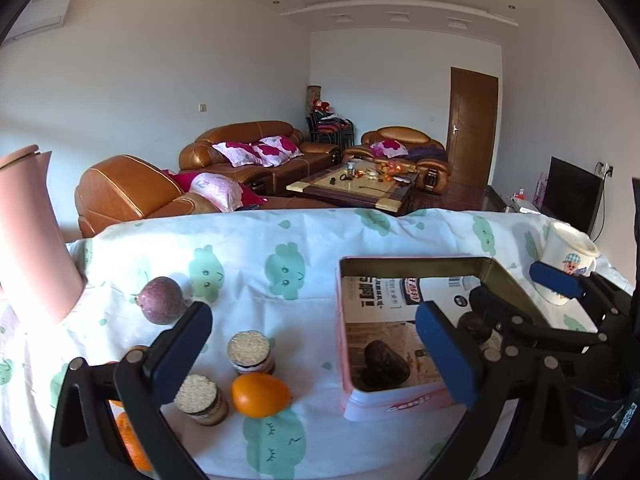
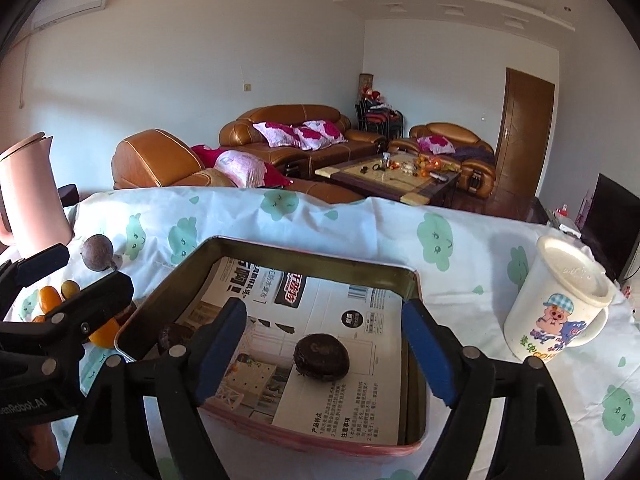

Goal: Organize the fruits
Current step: 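Carry the dark fruit with the right gripper into the tin tray and release, then move the right gripper back to the large orange and grasp it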

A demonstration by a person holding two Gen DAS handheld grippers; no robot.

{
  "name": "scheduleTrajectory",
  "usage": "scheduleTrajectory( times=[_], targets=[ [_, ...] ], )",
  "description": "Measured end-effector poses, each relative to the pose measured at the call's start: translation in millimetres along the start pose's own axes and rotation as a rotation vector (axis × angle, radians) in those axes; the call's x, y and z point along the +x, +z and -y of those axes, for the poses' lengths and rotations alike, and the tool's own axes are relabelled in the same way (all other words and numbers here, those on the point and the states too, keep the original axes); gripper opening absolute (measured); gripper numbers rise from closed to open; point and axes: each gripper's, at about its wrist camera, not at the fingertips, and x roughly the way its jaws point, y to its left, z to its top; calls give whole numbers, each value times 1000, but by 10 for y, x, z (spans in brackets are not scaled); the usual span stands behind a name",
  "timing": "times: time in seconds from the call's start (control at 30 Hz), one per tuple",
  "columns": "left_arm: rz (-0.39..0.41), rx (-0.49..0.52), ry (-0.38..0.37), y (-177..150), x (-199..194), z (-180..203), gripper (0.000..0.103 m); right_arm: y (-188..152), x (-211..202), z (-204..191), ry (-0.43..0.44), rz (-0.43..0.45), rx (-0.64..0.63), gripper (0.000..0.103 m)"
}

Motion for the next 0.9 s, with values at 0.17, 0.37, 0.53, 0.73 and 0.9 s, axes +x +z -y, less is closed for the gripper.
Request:
scheduleTrajectory(
  times=[0.17,0.37,0.53,0.73,0.9],
  targets=[
    [-6,29,57,-123,-106,-177,103,-21,-67,-87,7,26,18,81],
    [-39,3,72,-211,-160,-439,103,-69,-86,-248,-19,19,0,81],
    [-83,-3,89,-290,-156,-612,103,-96,-133,-368,-35,25,-5,81],
    [-87,-20,114,-333,-206,-870,103,-106,-124,-560,-29,-8,-4,81],
    [-88,-23,146,-338,-233,-1096,103,-119,-125,-758,16,-31,11,81]
  ],
)
